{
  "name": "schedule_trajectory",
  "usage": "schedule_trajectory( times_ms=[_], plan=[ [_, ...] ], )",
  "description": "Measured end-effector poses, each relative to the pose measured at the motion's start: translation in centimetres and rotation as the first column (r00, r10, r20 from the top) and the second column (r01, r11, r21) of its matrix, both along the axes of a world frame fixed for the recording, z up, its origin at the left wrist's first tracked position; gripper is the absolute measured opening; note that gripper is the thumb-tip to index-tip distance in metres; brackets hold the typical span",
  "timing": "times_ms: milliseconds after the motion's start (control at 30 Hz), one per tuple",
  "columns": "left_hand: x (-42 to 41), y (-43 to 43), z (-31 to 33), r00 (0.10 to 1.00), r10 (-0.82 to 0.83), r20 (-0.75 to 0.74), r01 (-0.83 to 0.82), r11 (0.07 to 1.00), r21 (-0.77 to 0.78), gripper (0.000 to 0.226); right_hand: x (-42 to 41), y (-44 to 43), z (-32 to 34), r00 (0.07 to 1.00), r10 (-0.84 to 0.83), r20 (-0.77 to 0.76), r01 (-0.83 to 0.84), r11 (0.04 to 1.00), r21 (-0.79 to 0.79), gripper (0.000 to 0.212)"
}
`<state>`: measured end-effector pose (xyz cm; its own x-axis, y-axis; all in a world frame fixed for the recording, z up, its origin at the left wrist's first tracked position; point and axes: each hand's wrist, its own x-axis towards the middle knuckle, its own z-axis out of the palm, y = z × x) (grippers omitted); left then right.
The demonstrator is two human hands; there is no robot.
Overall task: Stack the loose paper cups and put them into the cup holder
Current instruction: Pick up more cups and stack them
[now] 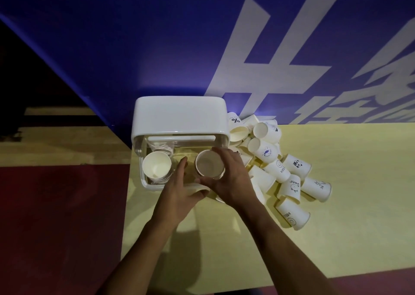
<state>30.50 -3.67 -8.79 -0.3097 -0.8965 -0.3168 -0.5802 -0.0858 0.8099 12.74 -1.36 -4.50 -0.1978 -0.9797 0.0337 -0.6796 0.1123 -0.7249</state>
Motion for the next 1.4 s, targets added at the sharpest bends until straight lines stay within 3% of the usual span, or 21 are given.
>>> schedule_trajectory(
  times_ms=[100,400,1067,1200,1300,1400],
  plan=[
    [0.7,0.5,-0.2,1.0,0.011,-0.003,-0.011,1.0,0.016,0.106,0.3,-0.5,-1.6,1.0,-0.02,-0.011,0.02,0.998,0.058,0.086],
    [0.6,0.6,-0.3,0.999,-0.028,0.016,0.027,0.997,0.068,0.097,0.8,-0.5,-2.8,0.976,-0.115,0.186,0.095,0.99,0.108,0.08],
    [0.2,1.4,0.8,0.996,-0.056,0.064,0.051,0.995,0.082,0.088,0.8,0.0,-2.1,0.952,-0.128,0.277,0.085,0.983,0.162,0.086],
    [0.1,2.1,1.9,0.995,-0.031,0.094,0.031,1.0,-0.003,0.078,-0.2,1.6,-1.2,0.938,-0.131,0.32,0.081,0.983,0.164,0.092],
    [-1.1,3.5,2.9,0.986,0.018,0.165,0.007,0.988,-0.152,0.062,-2.3,4.3,-0.6,0.925,-0.218,0.312,0.161,0.966,0.2,0.074],
    [-4.5,5.0,4.0,0.992,-0.011,0.126,0.05,0.951,-0.304,0.042,-6.2,8.0,-0.6,0.886,-0.346,0.309,0.28,0.93,0.24,0.054]
  ],
)
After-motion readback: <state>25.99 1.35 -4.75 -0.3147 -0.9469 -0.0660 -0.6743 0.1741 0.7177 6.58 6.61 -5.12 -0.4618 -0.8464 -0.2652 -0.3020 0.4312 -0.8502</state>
